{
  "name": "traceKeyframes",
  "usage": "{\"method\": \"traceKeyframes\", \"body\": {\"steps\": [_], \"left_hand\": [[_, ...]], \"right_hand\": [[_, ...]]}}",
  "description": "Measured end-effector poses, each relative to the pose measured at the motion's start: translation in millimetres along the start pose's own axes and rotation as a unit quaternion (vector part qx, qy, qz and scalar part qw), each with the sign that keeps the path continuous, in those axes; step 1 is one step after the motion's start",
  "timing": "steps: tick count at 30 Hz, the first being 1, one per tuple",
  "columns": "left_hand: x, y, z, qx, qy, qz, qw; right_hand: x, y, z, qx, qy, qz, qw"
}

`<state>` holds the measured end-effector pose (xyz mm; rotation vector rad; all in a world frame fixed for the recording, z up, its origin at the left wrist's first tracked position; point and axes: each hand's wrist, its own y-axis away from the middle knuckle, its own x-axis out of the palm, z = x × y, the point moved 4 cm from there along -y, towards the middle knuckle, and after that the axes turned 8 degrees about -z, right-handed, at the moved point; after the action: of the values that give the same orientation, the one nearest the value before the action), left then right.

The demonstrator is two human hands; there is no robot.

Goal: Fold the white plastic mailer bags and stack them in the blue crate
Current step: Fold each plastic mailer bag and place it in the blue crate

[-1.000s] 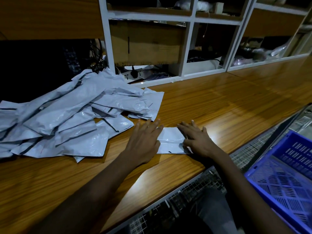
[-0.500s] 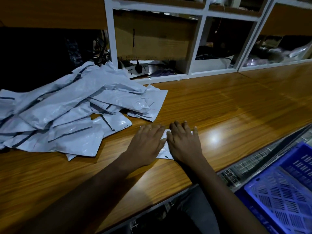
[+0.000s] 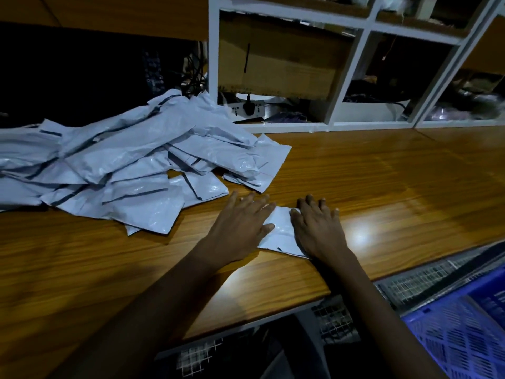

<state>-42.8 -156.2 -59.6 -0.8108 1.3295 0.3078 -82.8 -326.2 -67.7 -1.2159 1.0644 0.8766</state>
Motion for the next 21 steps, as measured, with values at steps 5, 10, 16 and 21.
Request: {"method": "traceKeyframes", "body": {"steps": [5,10,16,21], "left_hand": [[-9.6,-4.1,-8.0,-0.012,0.042,-0.110,0.993],[0.9,-13.4,-8.5,-0.089,0.091,-0.082,0.988],[23.2,-12.2,-4.9,-0.034,0.062,-0.010,0.997],[18.3,-5.6,6.8,0.027,0.066,-0.024,0.997]], "right_hand": [[-15.0,2.2,22.5,0.065,-0.027,-0.029,0.997],[0.2,5.2,44.6,0.121,0.006,-0.025,0.992],[26.4,6.3,20.0,0.128,0.085,0.008,0.988],[14.1,13.9,17.7,0.083,0.057,0.055,0.993]]}}
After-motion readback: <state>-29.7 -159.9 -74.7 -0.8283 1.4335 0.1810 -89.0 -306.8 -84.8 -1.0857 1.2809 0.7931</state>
